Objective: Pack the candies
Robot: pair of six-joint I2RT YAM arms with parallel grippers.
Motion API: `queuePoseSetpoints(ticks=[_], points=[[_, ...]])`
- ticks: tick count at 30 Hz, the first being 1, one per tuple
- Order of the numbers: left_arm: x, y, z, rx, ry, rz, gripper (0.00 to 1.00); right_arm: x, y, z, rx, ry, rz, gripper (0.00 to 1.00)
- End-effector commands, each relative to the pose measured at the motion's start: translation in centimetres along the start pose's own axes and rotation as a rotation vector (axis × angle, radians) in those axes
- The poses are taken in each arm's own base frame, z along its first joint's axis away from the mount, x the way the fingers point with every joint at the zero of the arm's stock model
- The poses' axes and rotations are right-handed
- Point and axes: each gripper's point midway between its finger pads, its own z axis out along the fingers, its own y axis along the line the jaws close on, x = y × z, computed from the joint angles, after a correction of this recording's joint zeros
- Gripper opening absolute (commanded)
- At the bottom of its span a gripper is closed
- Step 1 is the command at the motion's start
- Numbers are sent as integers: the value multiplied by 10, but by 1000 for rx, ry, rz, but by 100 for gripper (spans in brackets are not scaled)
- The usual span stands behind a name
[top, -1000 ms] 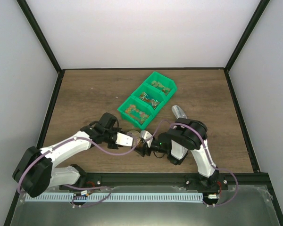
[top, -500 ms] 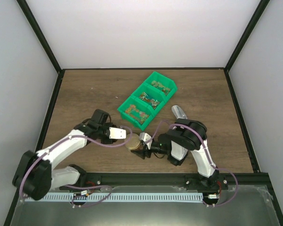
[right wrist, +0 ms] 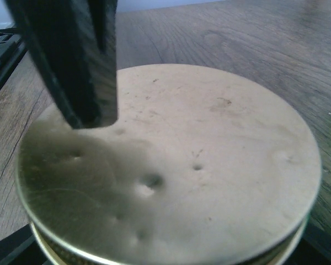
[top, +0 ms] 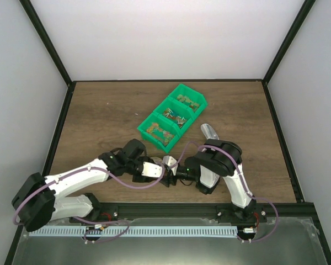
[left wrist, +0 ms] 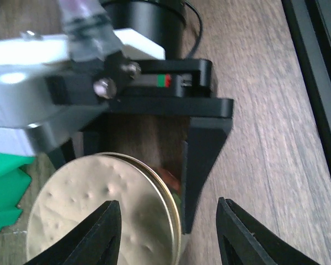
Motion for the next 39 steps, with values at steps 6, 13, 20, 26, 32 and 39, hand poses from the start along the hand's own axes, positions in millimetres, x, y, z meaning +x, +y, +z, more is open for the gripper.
queuePoseSetpoints(ticks=[6,13,20,26,32,39], points=[[-7,17,11,-97,-5,2,41,27,10,-1,-34,94,55,41],[24,5,8,-117,97,73,35,27,10,-1,-37,92,46,41],[47,-3,-2,-141,151,80,27,28,13,-2,-54,95,40,39],[68,12,-8,-200,207,68,23,28,16,-3,-69,95,39,38],[78,31,-20,-204,209,-51,24,27,14,-3,-59,94,40,38],[70,16,-34,-160,170,-109,34,28,12,-3,-45,98,45,38]])
